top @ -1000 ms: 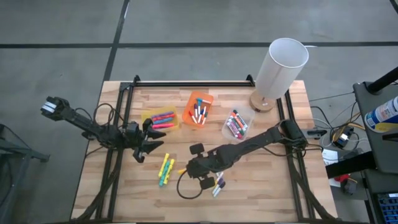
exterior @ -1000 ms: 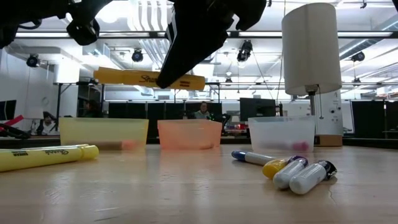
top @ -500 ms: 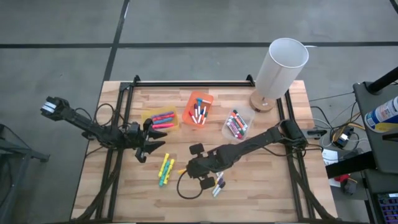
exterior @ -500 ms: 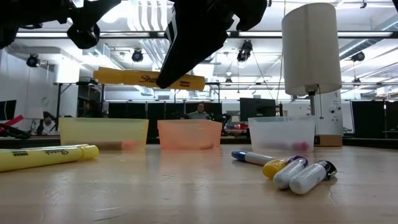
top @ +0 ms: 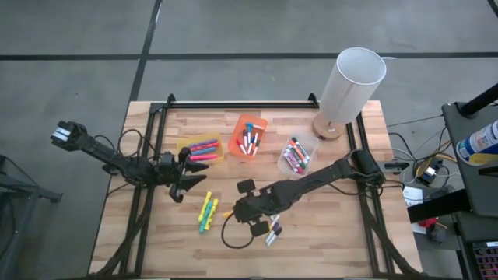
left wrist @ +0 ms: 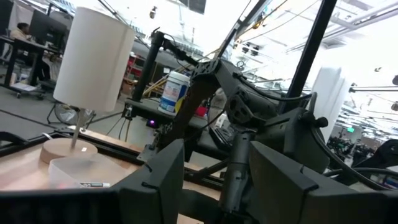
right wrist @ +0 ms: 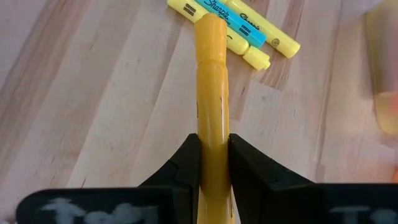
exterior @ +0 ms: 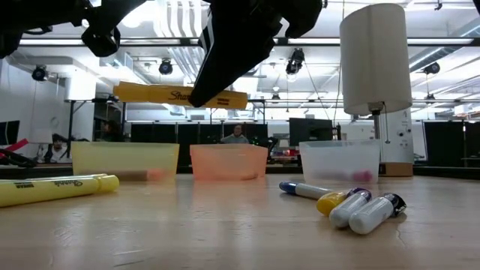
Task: Pick & Place Markers
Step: Put the yellow highlighter pen into the yellow bin
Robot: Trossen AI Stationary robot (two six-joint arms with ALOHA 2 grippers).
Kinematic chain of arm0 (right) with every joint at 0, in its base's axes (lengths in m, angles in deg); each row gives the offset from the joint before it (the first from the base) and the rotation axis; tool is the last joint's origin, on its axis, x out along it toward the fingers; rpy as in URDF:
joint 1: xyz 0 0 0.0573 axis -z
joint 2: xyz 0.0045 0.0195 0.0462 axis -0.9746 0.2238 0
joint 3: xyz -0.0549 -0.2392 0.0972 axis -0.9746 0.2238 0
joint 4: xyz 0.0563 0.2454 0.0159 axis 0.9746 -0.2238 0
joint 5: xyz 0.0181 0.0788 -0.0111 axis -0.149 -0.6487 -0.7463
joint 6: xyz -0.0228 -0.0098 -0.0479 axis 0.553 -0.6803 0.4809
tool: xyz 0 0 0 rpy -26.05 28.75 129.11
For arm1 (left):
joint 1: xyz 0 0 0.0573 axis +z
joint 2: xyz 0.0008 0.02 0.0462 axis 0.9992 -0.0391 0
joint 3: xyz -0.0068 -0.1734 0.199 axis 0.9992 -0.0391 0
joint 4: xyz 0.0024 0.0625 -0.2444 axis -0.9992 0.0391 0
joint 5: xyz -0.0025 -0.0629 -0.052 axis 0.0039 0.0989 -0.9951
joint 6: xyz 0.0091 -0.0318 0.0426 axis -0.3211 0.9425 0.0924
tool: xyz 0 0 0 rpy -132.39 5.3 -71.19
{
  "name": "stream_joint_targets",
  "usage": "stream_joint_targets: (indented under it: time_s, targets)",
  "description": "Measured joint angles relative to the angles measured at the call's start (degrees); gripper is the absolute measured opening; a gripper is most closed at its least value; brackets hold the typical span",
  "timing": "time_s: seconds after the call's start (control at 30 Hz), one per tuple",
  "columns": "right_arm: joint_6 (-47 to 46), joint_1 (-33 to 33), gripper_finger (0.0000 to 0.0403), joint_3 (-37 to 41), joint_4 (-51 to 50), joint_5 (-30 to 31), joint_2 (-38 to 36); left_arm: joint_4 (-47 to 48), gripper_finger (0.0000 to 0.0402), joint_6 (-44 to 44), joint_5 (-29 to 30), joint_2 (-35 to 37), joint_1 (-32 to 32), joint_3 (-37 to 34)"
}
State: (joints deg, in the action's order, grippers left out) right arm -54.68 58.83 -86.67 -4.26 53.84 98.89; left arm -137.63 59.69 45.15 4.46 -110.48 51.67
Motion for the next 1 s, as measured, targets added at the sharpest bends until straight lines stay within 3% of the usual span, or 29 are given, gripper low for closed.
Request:
stream_joint_targets:
  time_s: [1.0]
  targets:
    - [0.0, 0.4, 0.0056, 0.0, 0.0, 0.0, 0.0, 0.7, 0.0174, 0.0, 0.8, 0.0, 0.3, 0.0]
